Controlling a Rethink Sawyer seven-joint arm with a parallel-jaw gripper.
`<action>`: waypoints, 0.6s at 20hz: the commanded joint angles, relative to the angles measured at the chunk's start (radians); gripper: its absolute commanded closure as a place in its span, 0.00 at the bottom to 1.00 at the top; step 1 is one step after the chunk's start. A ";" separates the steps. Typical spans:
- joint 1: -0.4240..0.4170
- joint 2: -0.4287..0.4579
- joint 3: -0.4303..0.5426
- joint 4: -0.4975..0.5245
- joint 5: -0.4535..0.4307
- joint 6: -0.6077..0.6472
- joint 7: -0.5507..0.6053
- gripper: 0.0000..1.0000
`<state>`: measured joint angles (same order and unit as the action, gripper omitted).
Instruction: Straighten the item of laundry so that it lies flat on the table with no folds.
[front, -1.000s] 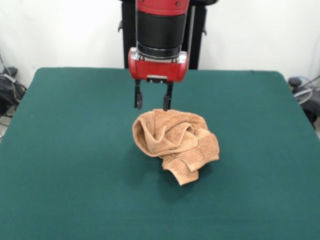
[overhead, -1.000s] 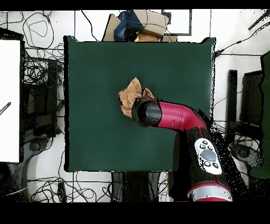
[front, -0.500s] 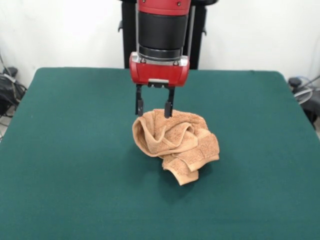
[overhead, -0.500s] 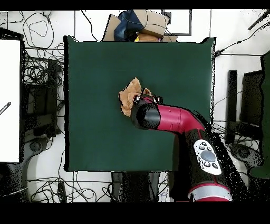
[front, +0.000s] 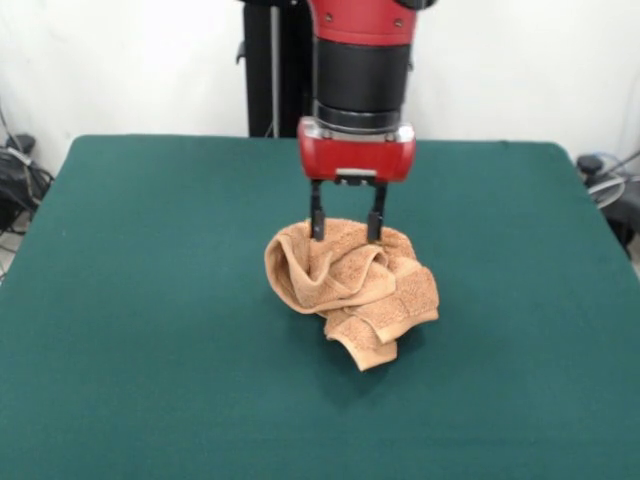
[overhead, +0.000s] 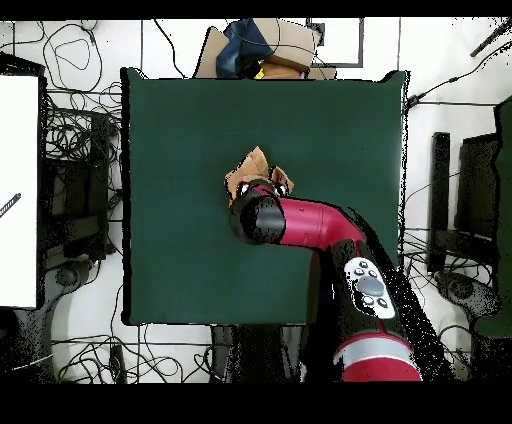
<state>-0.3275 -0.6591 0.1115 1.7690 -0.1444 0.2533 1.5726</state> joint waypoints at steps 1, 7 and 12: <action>0.050 0.054 -0.004 0.007 0.048 -0.048 0.232 0.00; 0.079 0.082 -0.028 0.003 0.056 -0.083 0.238 0.00; 0.088 0.074 -0.038 0.003 0.042 -0.059 0.207 0.00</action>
<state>-0.2604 -0.6036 0.1075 1.7689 -0.1305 0.2196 1.5726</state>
